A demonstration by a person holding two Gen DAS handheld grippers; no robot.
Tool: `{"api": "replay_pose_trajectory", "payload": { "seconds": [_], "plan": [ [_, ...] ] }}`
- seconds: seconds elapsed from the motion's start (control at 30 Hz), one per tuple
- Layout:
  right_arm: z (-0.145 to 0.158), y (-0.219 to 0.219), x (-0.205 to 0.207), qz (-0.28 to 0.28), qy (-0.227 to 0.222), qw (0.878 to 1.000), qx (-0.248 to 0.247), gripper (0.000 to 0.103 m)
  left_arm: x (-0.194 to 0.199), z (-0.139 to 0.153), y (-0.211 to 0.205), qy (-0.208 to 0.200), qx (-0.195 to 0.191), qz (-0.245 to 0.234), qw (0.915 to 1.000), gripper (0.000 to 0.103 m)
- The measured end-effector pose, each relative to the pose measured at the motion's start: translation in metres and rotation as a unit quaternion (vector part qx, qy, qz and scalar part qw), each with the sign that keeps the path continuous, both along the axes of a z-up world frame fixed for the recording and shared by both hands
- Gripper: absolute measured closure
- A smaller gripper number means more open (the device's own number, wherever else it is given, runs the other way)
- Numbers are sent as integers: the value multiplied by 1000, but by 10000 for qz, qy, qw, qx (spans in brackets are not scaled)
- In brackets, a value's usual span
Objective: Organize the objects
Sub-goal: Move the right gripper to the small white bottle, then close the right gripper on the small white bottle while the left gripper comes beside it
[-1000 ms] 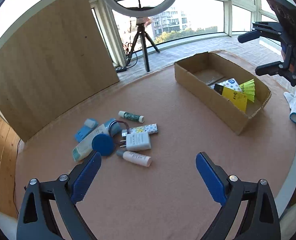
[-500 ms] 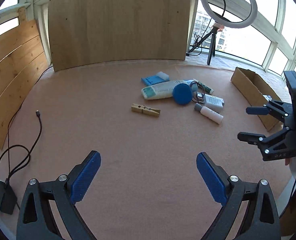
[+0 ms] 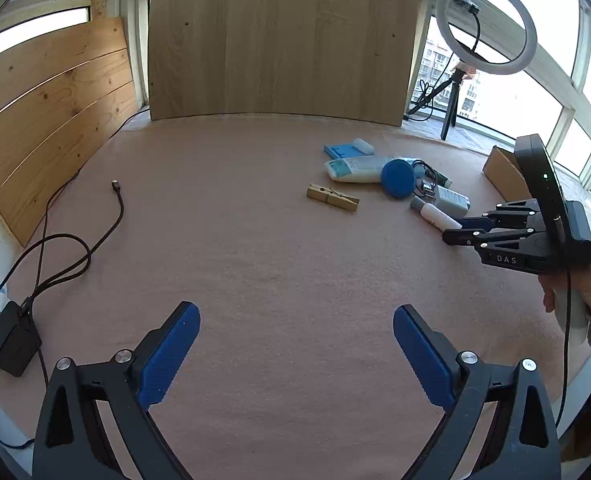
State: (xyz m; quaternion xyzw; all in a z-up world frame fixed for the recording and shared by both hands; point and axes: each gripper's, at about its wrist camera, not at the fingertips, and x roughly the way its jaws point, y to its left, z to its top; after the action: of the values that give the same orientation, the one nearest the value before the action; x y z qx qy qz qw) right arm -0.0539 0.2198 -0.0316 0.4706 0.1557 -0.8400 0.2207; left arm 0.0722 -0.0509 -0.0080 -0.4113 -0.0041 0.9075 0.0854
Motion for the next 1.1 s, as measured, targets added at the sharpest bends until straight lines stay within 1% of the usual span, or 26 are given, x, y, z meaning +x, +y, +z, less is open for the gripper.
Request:
{"api": "replay_pose_trajectory", "payload": {
  "seconds": [0.07, 0.13, 0.2, 0.27, 0.33, 0.37, 0.43, 0.5, 0.57, 0.6, 0.63, 0.67, 0.7, 0.77, 0.8, 0.87, 0.93, 1.0, 1.1],
  "plan": [
    [0, -1, 3, 103, -67, 9999, -86, 85, 0, -1, 1, 61, 6, -108, 9999, 3],
    [3, -6, 12, 420, -114, 9989, -173, 85, 0, -2, 4, 171, 8, -301, 9994, 3],
    [4, -15, 27, 936, -201, 9951, -224, 85, 1, -5, 9, 265, -23, -633, 9976, 3],
    [2, -25, 46, 1568, -402, 9865, -266, 85, 4, -10, 18, 316, -53, -1107, 9933, 3],
    [1, -33, 66, 2160, -524, 9747, -213, 85, 8, -17, 29, 304, -94, -1649, 9858, 3],
    [1, -35, 76, 2438, -578, 9679, -219, 85, 10, -20, 35, 286, -95, -1940, 9805, 3],
    [1, -39, 93, 2942, -752, 9525, -213, 85, 16, -27, 48, 222, -131, -2487, 9682, 3],
    [1, -42, 108, 3394, -848, 9367, -148, 85, 22, -33, 61, 148, -178, -2925, 9560, 5],
    [1, -44, 121, 3789, -875, 9213, -52, 85, 28, -39, 71, 55, -162, -3286, 9443, 12],
    [1, -44, 126, 3938, -878, 9150, -8, 85, 30, -42, 76, 0, -168, -3416, 9397, 14],
    [1, -45, 131, 4058, -869, 9098, 23, 85, 33, -45, 80, -46, -191, -3544, 9349, 18],
    [1, -46, 134, 4141, -853, 9062, 58, 85, 36, -47, 84, -79, -212, -3663, 9302, 23],
    [1, -46, 135, 4204, -833, 9035, 78, 85, 39, -50, 88, -116, -227, -3755, 9265, 25],
    [1, -47, 138, 4327, -789, 8980, 128, 85, 43, -55, 92, -196, -240, -3908, 9199, 39],
    [1, -47, 139, 4386, -765, 8953, 160, 85, 44, -58, 94, -237, -249, -3969, 9172, 42],
    [1, -45, 138, 4491, -725, 8903, 209, 85, 47, -60, 96, -249, -269, -4029, 9145, 54],
    [1, -46, 140, 4575, -706, 8861, 238, 85, 48, -61, 96, -259, -233, -4061, 9132, 60],
    [1, -47, 139, 4624, -713, 8834, 252, 85, 49, -61, 96, -268, -224, -4073, 9126, 63],
    [1, -47, 139, 4666, -698, 8813, 277, 85, 49, -61, 93, -276, -191, -4089, 9120, 65]
  ]
}}
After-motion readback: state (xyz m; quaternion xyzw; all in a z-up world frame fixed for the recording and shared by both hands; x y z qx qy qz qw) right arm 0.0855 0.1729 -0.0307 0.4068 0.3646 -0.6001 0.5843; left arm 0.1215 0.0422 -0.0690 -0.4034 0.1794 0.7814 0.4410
